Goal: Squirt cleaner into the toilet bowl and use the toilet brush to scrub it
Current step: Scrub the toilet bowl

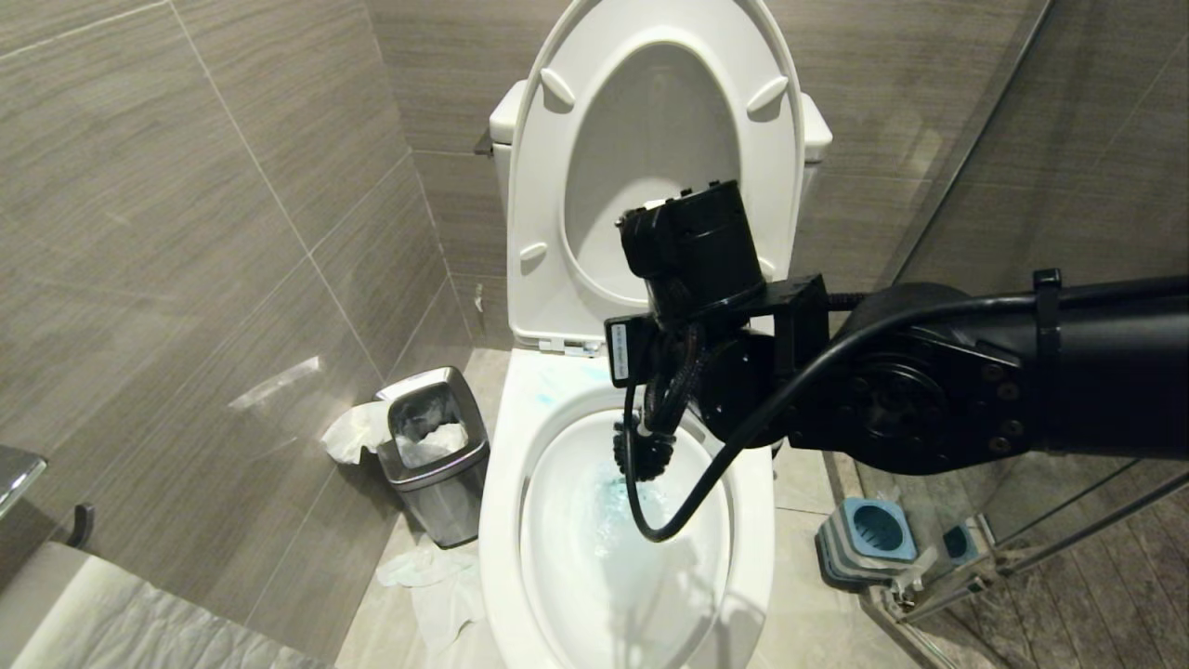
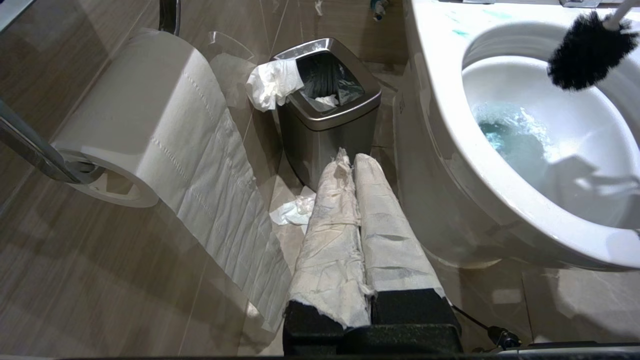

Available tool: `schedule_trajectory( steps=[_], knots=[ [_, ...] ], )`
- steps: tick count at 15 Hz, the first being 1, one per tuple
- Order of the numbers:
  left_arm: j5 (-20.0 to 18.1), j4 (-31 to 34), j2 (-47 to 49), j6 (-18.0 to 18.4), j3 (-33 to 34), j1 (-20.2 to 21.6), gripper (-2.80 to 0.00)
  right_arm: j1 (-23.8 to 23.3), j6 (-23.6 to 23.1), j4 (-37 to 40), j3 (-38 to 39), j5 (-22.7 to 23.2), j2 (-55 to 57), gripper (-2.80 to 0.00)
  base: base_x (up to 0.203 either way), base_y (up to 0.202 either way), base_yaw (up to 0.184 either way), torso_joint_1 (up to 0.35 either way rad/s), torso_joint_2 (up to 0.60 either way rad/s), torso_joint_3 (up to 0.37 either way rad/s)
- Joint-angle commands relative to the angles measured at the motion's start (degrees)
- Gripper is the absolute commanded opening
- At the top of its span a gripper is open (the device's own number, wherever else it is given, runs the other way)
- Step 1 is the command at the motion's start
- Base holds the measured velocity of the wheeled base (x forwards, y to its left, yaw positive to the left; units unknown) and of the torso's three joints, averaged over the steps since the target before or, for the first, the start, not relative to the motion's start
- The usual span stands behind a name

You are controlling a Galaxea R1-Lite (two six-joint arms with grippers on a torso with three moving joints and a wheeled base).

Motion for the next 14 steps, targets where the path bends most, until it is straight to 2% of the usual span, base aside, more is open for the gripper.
schedule_trajectory(
  steps=[1,6,8,10,14],
  knots=[
    [0.0,0.0,0.0,0.0,0.0,0.0,-2.8,0.0,0.4,-0.4,3.5,-0.1,0.2,-2.8,0.0,0.0,0.0,0.0,0.0,0.0],
    [0.0,0.0,0.0,0.0,0.0,0.0,-2.8,0.9,2.4,-1.2,4.8,0.2,4.1,-2.8,0.0,0.0,0.0,0.0,0.0,0.0],
    [0.0,0.1,0.0,0.0,0.0,0.0,-2.8,2.1,2.3,-1.1,4.7,2.8,4.3,-2.8,0.0,0.0,0.0,0.0,0.0,0.0],
    [0.0,0.0,0.0,0.0,0.0,0.0,-2.8,2.6,2.3,-1.2,3.9,3.4,6.3,-2.8,0.0,0.0,0.0,0.0,0.0,0.0],
    [0.0,0.0,0.0,0.0,0.0,0.0,-2.8,2.8,1.1,-1.0,-7.5,4.1,14.7,-2.8,0.0,0.0,0.0,0.0,0.0,0.0]
  ],
)
